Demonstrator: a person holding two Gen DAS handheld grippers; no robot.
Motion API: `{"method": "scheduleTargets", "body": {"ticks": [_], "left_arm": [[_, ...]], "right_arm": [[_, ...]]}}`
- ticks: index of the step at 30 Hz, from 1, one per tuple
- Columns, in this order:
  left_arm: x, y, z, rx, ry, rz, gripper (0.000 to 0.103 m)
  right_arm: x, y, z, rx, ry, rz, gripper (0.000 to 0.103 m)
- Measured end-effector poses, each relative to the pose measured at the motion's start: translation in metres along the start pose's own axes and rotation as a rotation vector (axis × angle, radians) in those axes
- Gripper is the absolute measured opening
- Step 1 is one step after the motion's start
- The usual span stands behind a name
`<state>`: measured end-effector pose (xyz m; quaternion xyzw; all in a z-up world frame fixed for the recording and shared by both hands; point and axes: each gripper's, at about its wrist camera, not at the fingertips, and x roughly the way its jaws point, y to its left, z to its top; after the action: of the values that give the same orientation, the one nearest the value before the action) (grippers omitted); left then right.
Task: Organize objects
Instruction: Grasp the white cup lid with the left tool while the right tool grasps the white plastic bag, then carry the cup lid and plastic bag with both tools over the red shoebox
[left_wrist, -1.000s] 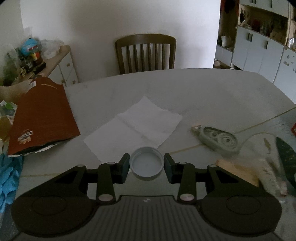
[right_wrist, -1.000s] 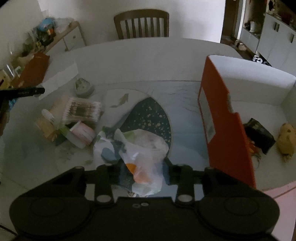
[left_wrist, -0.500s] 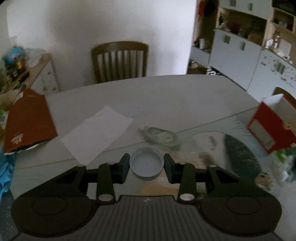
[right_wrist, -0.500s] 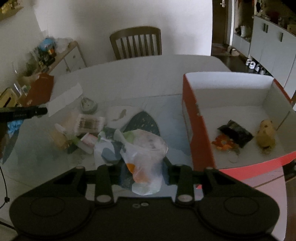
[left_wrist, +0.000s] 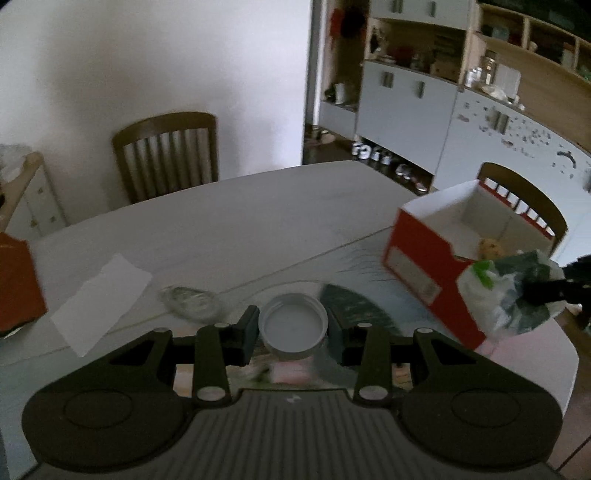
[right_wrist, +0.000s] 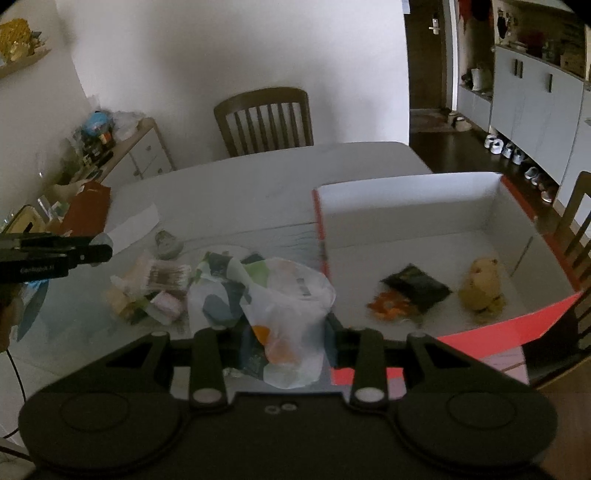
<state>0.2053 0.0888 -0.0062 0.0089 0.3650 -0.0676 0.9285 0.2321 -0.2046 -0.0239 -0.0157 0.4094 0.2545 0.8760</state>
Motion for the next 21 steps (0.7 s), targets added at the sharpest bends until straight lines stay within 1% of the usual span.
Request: {"method": "scheduleTargets", "body": {"ticks": [9, 21], "left_arm": [[0.019, -0.078, 0.017, 0.063, 0.010, -0.053, 0.038], [0.056, -0.169, 0.043, 0.154, 0.015, -0.128, 0.038]], "right_arm": [[-0.018, -0.063, 0.000, 0.026, -0.034, -0.016, 0.037], [-0.028, -0.145, 0.003, 0.087, -0.063, -0.085, 0.037]]}}
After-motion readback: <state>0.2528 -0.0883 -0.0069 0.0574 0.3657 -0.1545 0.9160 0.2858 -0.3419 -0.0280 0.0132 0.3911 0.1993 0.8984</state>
